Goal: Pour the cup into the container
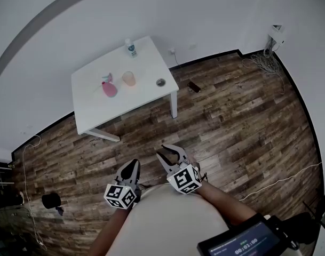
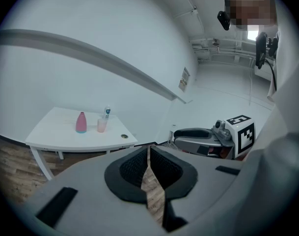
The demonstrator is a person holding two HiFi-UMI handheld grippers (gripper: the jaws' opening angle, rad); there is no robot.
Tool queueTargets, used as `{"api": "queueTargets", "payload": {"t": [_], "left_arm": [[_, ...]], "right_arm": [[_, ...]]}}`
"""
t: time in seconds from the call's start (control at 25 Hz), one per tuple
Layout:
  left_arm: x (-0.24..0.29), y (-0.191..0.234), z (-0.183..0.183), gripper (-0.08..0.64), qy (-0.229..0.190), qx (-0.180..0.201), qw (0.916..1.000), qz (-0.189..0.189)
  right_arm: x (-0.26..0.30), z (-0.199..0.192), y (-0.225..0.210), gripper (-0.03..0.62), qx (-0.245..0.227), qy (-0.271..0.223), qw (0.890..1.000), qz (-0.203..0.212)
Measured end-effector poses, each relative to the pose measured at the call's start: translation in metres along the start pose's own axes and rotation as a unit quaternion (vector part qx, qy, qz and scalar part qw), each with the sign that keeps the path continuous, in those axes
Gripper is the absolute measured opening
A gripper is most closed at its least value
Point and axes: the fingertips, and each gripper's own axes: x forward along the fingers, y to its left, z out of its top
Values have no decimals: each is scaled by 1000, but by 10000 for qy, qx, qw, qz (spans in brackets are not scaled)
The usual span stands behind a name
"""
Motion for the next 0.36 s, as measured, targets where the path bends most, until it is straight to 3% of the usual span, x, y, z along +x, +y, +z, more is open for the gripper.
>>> {"api": "queueTargets", "payload": {"t": [0.36], "left_arm": [[4,-4,0,9,-50,66,9999,58]], "right_arm": [[1,2,-2,117,-18,-51,9998,181]]}}
